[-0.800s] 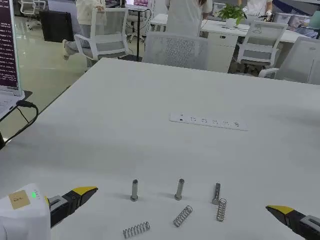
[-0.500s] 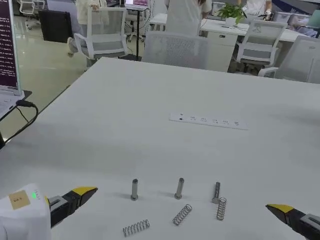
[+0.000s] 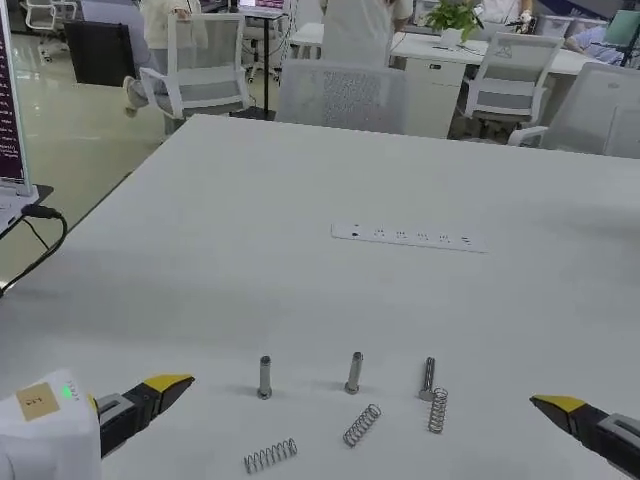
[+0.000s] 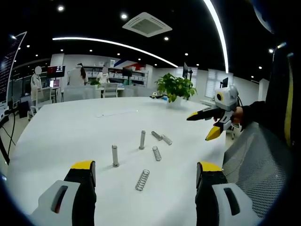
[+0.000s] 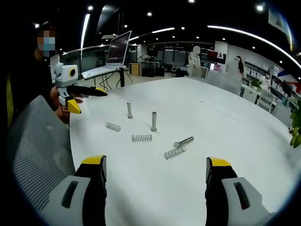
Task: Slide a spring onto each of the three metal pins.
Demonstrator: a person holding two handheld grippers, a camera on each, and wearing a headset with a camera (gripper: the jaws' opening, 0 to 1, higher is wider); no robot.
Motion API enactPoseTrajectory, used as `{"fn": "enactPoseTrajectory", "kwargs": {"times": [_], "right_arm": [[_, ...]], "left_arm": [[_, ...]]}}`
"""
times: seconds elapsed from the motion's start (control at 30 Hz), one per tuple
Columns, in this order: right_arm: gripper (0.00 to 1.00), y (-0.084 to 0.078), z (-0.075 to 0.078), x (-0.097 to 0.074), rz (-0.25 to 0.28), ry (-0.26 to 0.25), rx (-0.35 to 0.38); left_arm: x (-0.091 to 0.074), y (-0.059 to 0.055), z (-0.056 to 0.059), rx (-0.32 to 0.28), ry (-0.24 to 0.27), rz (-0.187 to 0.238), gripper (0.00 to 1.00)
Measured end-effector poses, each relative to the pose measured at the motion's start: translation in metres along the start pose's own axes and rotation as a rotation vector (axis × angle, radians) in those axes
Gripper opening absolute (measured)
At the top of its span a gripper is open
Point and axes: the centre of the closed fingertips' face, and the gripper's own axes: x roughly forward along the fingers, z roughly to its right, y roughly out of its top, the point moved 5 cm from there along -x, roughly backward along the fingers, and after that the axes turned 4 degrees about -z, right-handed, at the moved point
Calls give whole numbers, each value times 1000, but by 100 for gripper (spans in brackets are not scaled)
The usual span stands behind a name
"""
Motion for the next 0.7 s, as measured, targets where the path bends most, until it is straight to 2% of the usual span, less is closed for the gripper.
{"fn": "enactPoseTrajectory", "kwargs": {"times": [0.27,0.7], "right_arm": [[86,0,2,1,-2,-1,1],[86,-1,5,0,0,-9,12]], "left_arm": [[4,1,-4,-5,-1,6,86],[7,3,-1,11,-14,-3,86]]}}
